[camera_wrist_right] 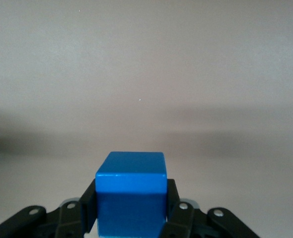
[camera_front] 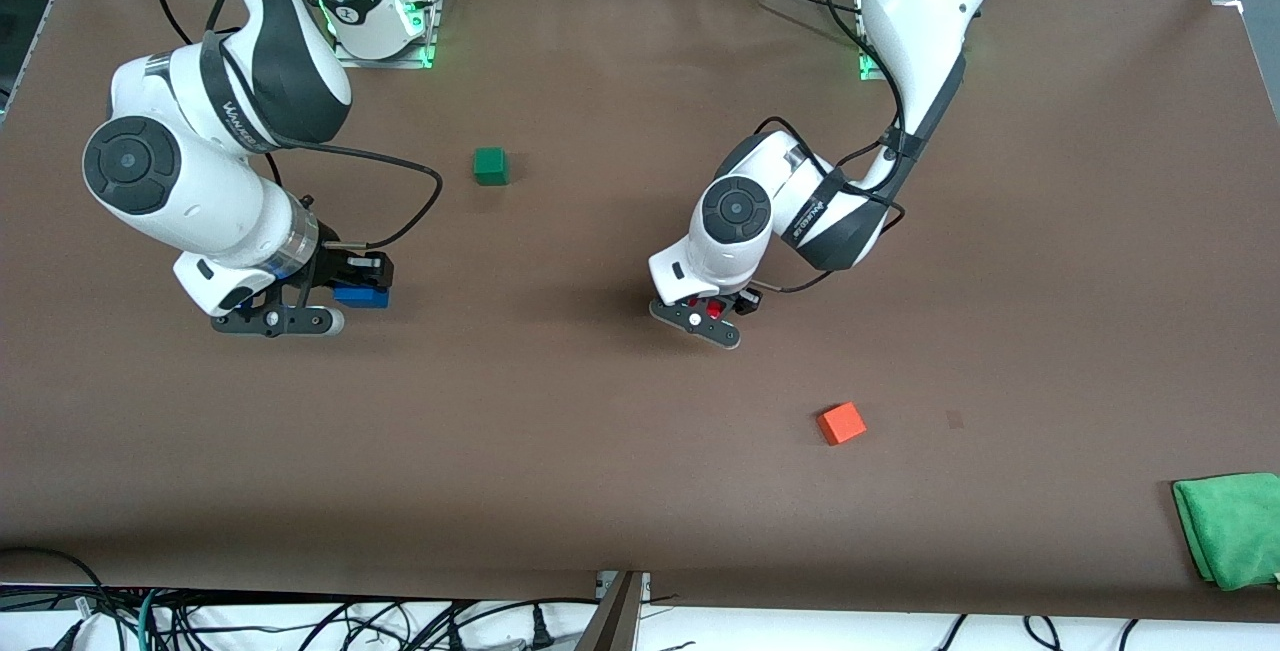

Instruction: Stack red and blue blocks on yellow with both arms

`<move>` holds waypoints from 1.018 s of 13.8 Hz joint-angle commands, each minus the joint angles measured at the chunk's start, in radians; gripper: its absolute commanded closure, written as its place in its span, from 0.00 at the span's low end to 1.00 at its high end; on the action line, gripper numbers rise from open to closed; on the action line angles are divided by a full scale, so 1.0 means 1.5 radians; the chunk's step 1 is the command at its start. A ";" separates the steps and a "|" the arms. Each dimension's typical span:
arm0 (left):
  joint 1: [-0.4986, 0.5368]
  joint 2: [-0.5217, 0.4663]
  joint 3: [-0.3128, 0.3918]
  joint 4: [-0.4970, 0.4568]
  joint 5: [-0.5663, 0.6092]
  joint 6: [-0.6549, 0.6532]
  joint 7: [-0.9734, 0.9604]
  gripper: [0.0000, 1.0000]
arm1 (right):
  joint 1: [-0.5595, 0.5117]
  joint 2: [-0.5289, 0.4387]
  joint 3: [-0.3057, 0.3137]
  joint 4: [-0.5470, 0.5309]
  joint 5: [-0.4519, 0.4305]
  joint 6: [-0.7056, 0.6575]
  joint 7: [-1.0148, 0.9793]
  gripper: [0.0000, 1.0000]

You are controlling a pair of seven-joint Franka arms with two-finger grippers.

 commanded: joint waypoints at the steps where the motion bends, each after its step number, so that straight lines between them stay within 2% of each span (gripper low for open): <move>1: -0.009 0.007 0.008 0.018 0.018 -0.008 -0.013 1.00 | 0.003 0.009 0.005 0.024 0.000 -0.019 0.016 0.60; 5: -0.014 0.012 0.008 0.018 0.019 -0.007 -0.034 1.00 | 0.005 0.011 0.006 0.026 0.001 -0.019 0.020 0.60; 14: -0.014 0.011 0.008 0.022 0.018 -0.007 -0.035 1.00 | 0.028 0.042 0.006 0.092 0.003 -0.055 0.064 0.60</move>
